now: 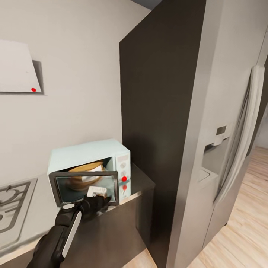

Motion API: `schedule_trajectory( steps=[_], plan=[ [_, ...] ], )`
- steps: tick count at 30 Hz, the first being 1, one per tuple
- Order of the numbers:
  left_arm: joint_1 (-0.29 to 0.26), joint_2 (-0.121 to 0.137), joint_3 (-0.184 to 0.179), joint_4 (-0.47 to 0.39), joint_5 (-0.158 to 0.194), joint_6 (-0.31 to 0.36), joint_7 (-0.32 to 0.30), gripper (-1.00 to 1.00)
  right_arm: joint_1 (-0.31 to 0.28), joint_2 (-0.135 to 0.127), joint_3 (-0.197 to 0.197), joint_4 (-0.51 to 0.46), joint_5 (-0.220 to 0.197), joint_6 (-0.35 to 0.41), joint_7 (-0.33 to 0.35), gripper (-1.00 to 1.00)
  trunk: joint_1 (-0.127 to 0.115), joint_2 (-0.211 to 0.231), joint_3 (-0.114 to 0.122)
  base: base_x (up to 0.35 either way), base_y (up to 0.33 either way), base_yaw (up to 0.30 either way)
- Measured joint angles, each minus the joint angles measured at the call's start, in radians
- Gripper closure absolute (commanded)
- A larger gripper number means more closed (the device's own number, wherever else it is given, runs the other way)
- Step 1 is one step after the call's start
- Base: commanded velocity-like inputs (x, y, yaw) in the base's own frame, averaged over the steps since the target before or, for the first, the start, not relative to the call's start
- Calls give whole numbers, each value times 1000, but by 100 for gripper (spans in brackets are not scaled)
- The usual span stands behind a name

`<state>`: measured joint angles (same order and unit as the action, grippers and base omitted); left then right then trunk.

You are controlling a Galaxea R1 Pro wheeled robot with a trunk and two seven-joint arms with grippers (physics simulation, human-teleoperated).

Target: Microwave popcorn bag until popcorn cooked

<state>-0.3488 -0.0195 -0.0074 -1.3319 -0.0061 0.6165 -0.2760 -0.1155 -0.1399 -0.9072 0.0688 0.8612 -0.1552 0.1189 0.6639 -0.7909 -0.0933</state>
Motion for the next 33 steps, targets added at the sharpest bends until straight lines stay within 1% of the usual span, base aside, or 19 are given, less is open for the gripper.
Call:
schedule_trajectory(
  steps=[1, 4, 7, 11, 18, 23, 29, 33],
  plan=[
    [0, 0, 0, 0, 0, 0, 14, -100, 0, 0, 0, 0, 0, 0, 0, -100, 0, 0, 0, 134, 0, 0],
    [0, 0, 0, 0, -2, -9, 25, -100, 0, 0, 0, 0, 0, 0, 0, -100, 0, 0, 0, 39, 0, 0],
    [0, 0, 0, 1, -3, -28, 26, -100, 0, 0, 0, 0, 0, 0, 0, -100, 0, 0, 0, 239, 0, 0],
    [0, 0, 0, 1, -4, -31, 27, -100, 0, 0, 0, 0, 0, 0, 0, -100, 0, 0, 0, 290, 0, 0],
    [0, 0, 1, 1, -2, -32, 26, -100, 0, 0, -1, 0, 0, 8, 1, -100, 1, 0, 0, 31, 0, 0],
    [0, 0, 1, 1, -3, -32, 27, -100, 0, 0, 1, 0, 0, 6, 2, -100, 0, 0, 0, 221, 0, 0],
    [0, 0, 1, 2, -3, -33, 26, -100, 0, 0, 1, 0, 0, 6, 2, -100, 0, 0, 0, 138, 0, 0],
    [0, 1, 2, 2, -2, -33, 27, -100, 0, 0, 2, 0, 0, 6, 2, -100, 0, 0, 0, 42, 0, 0]
  ],
)
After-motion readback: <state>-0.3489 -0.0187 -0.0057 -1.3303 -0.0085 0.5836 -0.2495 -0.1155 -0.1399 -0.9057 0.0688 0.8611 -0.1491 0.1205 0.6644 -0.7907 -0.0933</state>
